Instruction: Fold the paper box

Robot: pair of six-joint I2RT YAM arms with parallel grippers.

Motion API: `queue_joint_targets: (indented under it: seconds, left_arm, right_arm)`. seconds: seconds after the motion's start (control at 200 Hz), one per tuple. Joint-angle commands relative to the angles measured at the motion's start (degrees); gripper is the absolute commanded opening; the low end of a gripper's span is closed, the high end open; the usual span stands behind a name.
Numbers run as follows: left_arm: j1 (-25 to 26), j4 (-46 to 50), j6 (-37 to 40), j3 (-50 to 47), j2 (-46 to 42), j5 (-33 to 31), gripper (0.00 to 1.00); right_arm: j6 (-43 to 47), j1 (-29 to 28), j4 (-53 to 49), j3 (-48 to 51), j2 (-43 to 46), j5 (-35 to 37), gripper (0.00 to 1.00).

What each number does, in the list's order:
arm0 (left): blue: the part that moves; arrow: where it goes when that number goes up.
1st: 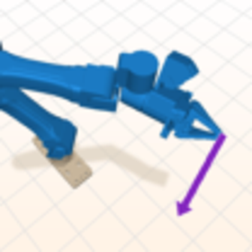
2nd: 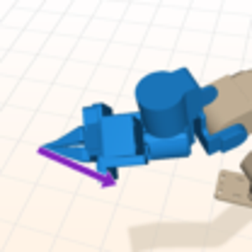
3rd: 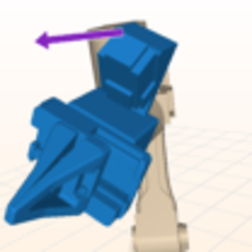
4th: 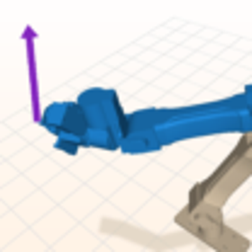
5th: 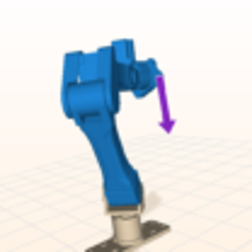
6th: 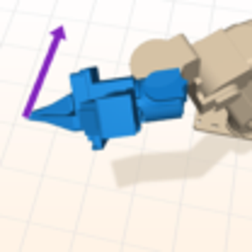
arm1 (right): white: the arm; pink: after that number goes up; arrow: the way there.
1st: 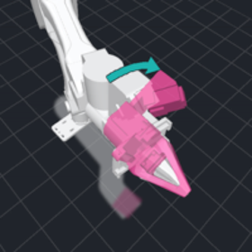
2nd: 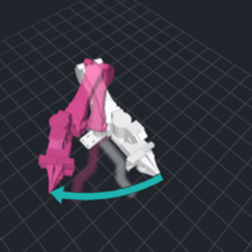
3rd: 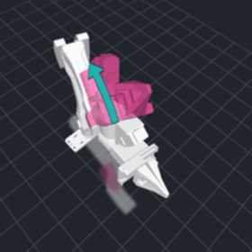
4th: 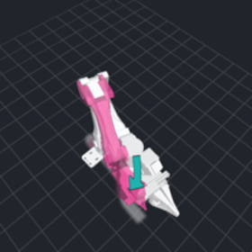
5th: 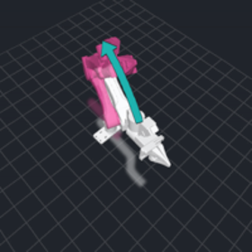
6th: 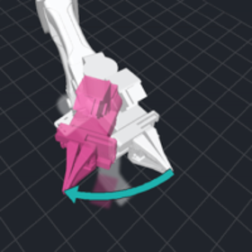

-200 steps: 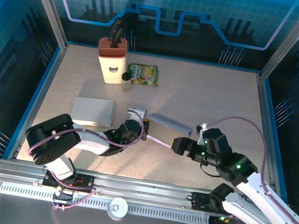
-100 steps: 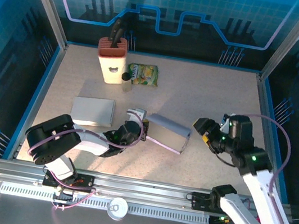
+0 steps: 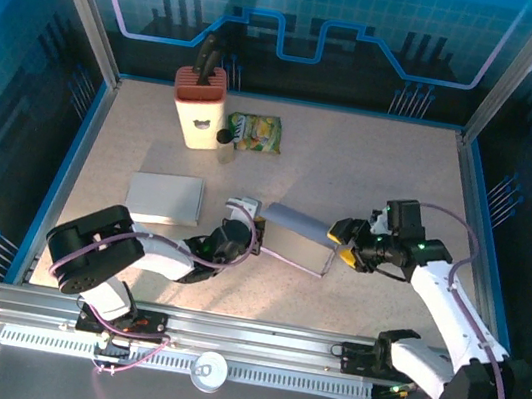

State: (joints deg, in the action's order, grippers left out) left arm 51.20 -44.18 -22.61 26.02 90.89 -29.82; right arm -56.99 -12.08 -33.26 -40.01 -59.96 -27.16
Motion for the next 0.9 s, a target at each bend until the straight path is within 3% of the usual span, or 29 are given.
queue_joint_targets:
  seconds: [0.0, 0.205, 0.325, 0.41, 0.555, 0.735, 0.89]
  left_arm:
    - [0.9, 3.4, -2.1, -2.1, 1.9, -0.2, 0.0]
    - [1.9, 3.2, -3.2, -3.0, 1.7, -0.6, 0.01]
    - [2.4, 5.3, -4.6, -3.5, -0.3, -0.1, 0.15]
    - [3.2, 8.3, -6.2, -4.1, -3.0, -0.1, 0.33]
    - [4.2, 14.3, -9.2, -5.1, -8.2, 1.9, 0.45]
    - [5.0, 25.2, -13.1, -5.2, -17.1, 3.8, 0.53]
    - [5.1, 41.8, -16.5, -2.2, -30.2, 5.6, 0.56]
  right_arm:
    - [0.1, -1.1, 4.1, 1.4, -1.8, -1.4, 0.62]
    - [0.9, -2.4, 5.8, 3.1, -3.7, 0.1, 0.57]
    - [1.5, -2.9, 5.9, 3.9, -3.9, 1.5, 0.54]
    - [2.5, -3.3, 5.7, 4.5, -4.2, 3.2, 0.51]
    - [3.1, -3.5, 6.6, 5.8, -5.4, 4.2, 0.48]
    - [3.3, -4.1, 6.5, 5.7, -6.1, 5.4, 0.48]
    - [5.2, -4.1, 3.9, 4.6, -5.5, 7.1, 0.5]
